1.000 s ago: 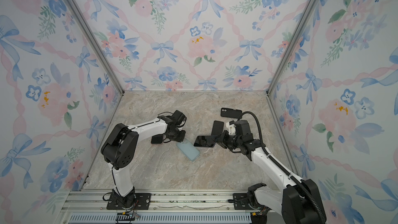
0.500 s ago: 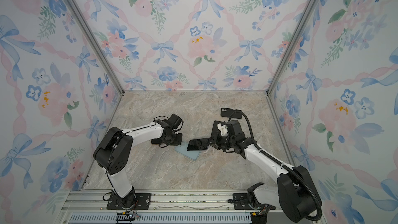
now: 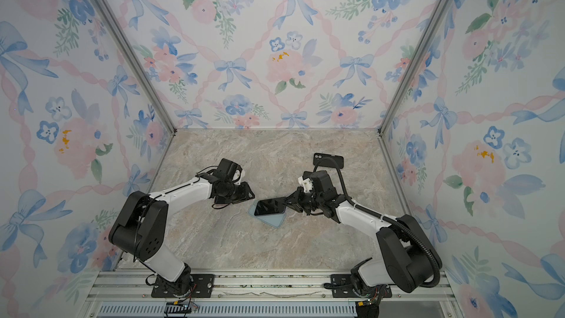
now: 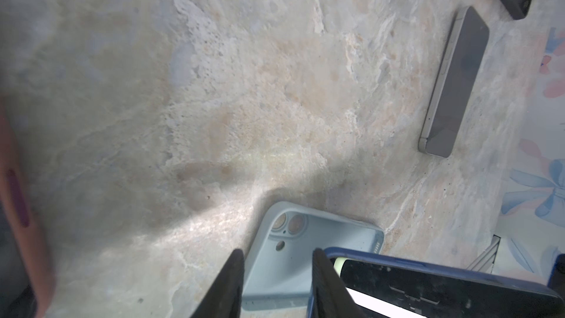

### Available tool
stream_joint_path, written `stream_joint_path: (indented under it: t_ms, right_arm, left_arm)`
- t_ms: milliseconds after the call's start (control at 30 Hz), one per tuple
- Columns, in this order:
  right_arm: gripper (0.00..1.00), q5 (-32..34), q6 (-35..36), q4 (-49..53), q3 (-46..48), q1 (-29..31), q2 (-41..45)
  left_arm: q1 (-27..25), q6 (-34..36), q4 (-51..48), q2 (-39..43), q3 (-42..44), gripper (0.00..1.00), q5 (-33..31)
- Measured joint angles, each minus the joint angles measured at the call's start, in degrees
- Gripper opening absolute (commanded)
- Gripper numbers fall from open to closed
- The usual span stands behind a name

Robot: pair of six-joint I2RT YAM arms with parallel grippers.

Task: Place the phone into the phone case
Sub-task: 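Lower the phone edge into the case with right gripper while left holds case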

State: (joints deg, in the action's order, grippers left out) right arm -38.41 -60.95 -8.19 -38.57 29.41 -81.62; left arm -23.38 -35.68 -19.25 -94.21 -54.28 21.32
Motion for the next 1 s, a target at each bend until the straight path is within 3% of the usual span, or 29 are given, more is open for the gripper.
stream_joint_path:
  t_ms: [367,1000]
  right_arm:
    - [0.00,-0.2,-3.8,-6.5,1.2,1.0,-4.7]
    - [0.00,0.0,-2.9,-8.2,2.1,-0.5,-7.0]
  left_arm:
    - [1.7,-2.2,6.2,0.0,6.1,0.43,5.8]
    - [2.8,-3.7,12.8,-0.3,10.3,0.41,10.9]
